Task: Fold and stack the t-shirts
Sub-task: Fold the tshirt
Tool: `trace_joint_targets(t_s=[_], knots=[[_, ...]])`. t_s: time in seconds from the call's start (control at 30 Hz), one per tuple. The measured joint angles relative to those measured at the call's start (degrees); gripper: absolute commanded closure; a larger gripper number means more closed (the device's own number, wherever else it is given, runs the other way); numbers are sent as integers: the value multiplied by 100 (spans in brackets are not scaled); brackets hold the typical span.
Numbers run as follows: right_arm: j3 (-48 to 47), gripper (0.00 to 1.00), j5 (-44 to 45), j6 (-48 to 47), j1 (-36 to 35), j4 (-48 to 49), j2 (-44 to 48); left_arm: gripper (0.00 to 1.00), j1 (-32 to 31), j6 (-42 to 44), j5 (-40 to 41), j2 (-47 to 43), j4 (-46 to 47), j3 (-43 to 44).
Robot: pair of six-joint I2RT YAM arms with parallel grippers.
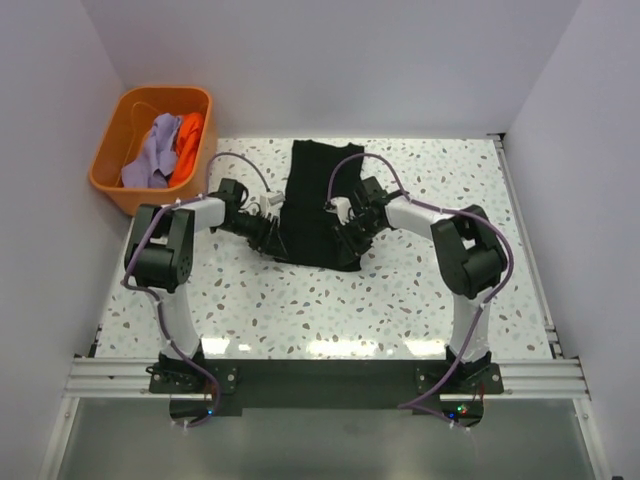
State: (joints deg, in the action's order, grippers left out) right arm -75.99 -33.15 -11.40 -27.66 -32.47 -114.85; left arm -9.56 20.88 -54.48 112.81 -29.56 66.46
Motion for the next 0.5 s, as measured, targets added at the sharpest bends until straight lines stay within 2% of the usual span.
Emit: trace_joint_targets(t_s=[0.2,0.27,0.37,0.5], knots=[[203,73,-83,-221,94,83,157,49,227,-538,-356,46,297,-229],[302,69,-11,-374,98,-13,345,47,256,-481,-450,-24,225,-278],[422,61,173,-704,131,-293,791,44,284,-114,-365,-358,-4,-332],[540,50,520,-1388,160,-437,1784,42,330,769,-190,-1298,-175,-350]])
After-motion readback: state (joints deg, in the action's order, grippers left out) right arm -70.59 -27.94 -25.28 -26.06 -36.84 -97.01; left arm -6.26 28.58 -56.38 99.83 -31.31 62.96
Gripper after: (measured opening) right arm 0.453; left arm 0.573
